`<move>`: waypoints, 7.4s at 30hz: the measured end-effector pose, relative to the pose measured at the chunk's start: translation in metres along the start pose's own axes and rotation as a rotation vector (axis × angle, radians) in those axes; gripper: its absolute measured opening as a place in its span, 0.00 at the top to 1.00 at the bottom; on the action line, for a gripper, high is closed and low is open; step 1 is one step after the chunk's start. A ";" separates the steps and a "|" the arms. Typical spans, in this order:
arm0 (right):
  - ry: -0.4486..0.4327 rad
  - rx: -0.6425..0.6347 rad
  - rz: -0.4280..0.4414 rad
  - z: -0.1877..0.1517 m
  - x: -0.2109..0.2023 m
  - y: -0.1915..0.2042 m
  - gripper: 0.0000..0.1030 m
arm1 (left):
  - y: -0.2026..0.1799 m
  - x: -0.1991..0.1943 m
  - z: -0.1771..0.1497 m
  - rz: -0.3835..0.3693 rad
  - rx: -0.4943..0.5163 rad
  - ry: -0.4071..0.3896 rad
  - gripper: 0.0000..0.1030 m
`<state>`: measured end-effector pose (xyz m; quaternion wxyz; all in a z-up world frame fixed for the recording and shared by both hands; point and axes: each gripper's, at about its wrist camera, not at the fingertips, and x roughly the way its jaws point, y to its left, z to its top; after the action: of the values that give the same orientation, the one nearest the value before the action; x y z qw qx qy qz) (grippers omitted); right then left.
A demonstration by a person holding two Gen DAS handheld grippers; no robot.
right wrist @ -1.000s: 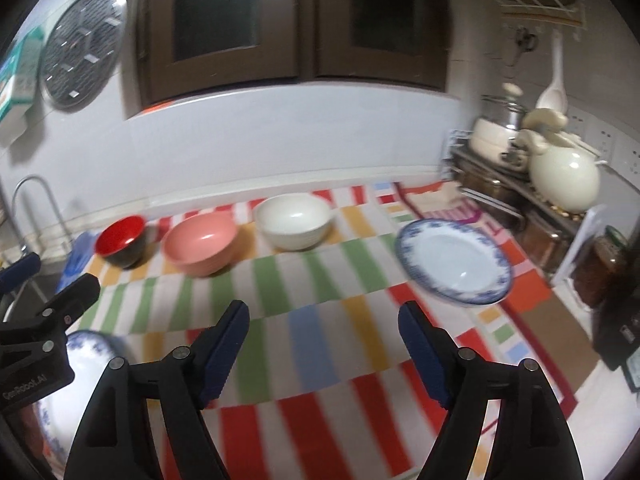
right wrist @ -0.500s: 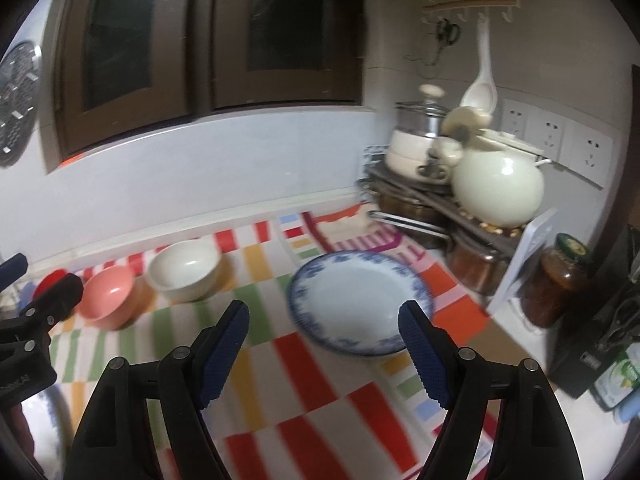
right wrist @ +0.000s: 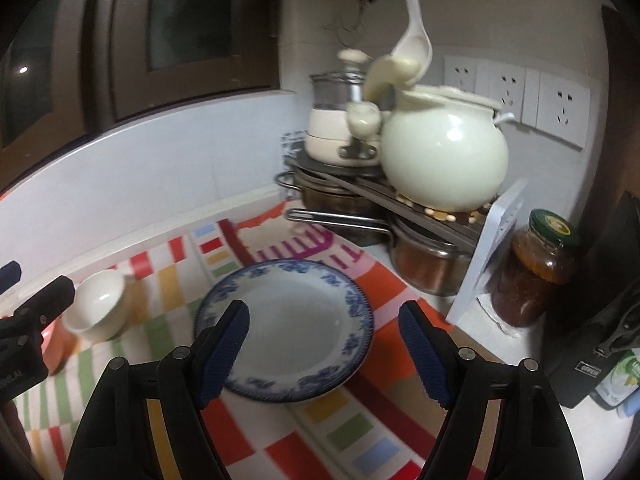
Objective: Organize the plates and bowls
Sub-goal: 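Lower the stacked plates toward the small blue-and-white plate, then close both tools on the rims of the combined plate stack, then lift the plate stack with both tools and carry it toward the sink, then lower the plate stack onto the cloth by the sink and open both tools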
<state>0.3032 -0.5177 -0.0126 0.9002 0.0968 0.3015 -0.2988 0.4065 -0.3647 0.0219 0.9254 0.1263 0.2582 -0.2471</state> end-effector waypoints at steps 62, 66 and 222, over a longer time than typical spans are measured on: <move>0.266 0.027 -0.026 -0.031 0.164 -0.031 0.64 | -0.062 0.189 -0.035 -0.223 0.005 0.327 0.65; 0.262 0.030 -0.021 -0.029 0.151 -0.029 0.64 | -0.058 0.176 -0.031 -0.225 0.000 0.320 0.65; 0.270 -0.532 0.565 -0.195 -0.177 0.333 0.53 | 0.322 -0.200 -0.275 0.279 -0.413 0.383 0.31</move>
<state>0.2938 -0.0965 -0.0642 0.8929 -0.0219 0.4451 0.0641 0.3114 0.0861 -0.0656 0.8909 0.0142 0.4529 -0.0317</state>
